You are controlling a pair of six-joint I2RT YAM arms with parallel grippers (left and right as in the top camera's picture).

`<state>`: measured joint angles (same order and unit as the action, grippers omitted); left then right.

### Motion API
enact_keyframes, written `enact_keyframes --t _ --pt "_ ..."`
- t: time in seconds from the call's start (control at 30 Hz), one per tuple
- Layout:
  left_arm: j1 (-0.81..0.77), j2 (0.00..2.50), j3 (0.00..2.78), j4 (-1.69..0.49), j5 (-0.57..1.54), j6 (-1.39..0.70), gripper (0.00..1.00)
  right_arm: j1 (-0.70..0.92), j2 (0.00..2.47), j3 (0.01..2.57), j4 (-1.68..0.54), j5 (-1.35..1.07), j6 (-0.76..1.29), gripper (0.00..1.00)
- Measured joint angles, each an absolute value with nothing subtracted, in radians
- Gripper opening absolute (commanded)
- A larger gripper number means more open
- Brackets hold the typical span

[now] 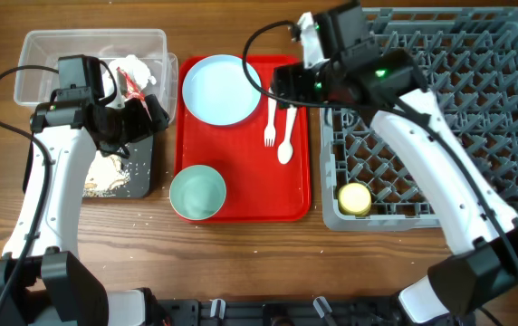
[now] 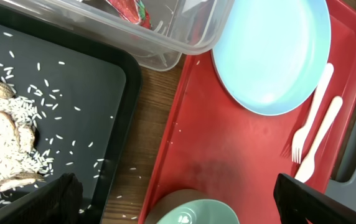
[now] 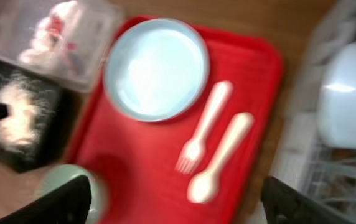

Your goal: Sort waste into correct bins and load items into the dishwasher rack

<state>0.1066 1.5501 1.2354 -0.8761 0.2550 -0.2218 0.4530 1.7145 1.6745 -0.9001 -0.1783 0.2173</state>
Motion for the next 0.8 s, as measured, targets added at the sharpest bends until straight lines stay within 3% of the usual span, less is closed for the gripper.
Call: enact_keyframes --t 0.17,0.4,0.53,0.6,0.63,0.67,0.8 --pt "0.107 1.550 1.235 -0.876 0.255 -0.222 1.00 0.543 1.775 1.473 -0.730 -0.331 0.400 0.78" --pt "0.107 1.550 1.235 -0.876 0.254 -0.222 1.00 0.714 1.861 1.311 -0.548 -0.398 0.555 0.64" --pt "0.107 1.550 1.235 -0.876 0.255 -0.222 1.00 0.747 1.979 1.310 -0.536 -0.427 0.610 0.42" --pt "0.107 1.550 1.235 -0.876 0.255 -0.222 1.00 0.744 2.006 1.298 -0.537 -0.439 0.624 0.36" --pt "0.107 1.550 1.235 -0.876 0.255 -0.222 1.00 0.741 2.009 1.296 -0.537 -0.442 0.632 0.26" --pt "0.107 1.550 1.235 -0.876 0.255 -0.222 1.00 0.739 2.010 1.296 -0.533 -0.445 0.635 0.04" --pt "0.107 1.550 1.235 -0.876 0.255 -0.222 1.00 0.735 2.010 1.296 -0.537 -0.450 0.647 0.04"
